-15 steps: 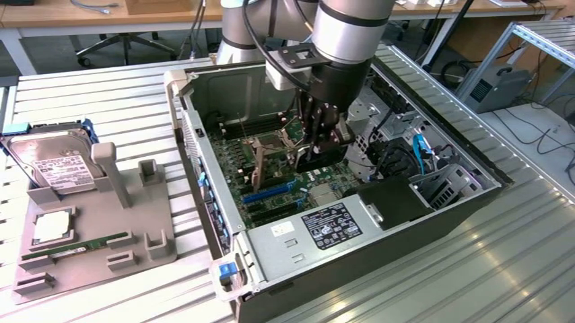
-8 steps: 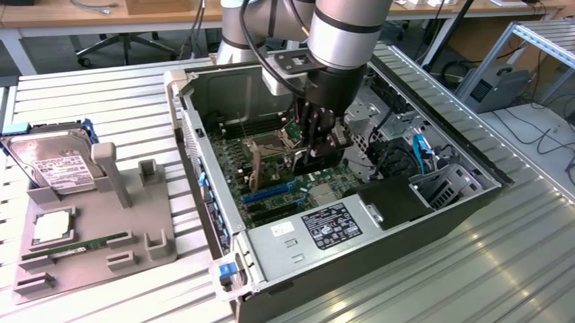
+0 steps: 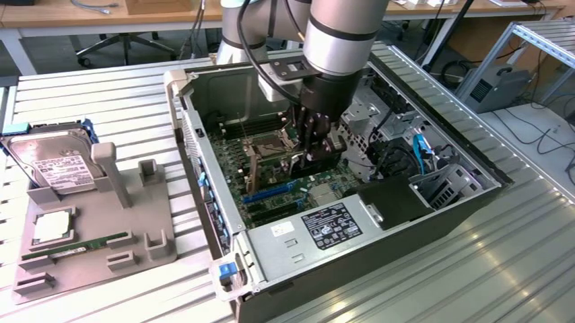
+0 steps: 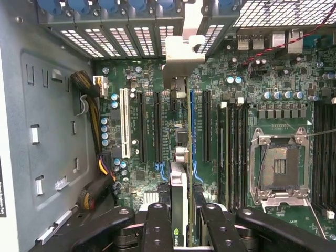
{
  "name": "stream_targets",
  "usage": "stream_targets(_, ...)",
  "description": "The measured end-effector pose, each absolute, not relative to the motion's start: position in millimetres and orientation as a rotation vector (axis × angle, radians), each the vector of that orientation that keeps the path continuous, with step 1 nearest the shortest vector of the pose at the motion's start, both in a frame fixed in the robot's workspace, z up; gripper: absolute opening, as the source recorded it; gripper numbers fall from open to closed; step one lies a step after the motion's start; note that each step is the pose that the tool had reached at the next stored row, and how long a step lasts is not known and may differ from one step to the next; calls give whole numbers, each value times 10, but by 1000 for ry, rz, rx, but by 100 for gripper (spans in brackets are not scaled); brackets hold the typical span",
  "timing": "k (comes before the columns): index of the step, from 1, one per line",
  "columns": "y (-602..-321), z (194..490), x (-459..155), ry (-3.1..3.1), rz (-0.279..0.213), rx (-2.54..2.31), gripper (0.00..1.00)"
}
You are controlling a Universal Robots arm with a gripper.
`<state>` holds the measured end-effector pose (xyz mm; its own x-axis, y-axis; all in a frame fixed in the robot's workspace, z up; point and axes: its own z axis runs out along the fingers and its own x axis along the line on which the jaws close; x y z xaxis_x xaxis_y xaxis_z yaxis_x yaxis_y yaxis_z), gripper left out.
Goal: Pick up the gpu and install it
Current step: 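Insert the gpu into the slot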
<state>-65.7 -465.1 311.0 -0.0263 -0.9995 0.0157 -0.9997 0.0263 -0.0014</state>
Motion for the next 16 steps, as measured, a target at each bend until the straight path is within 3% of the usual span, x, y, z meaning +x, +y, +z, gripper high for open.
stream_targets(16,-4652,3070,-699,-2243,19,2185,27)
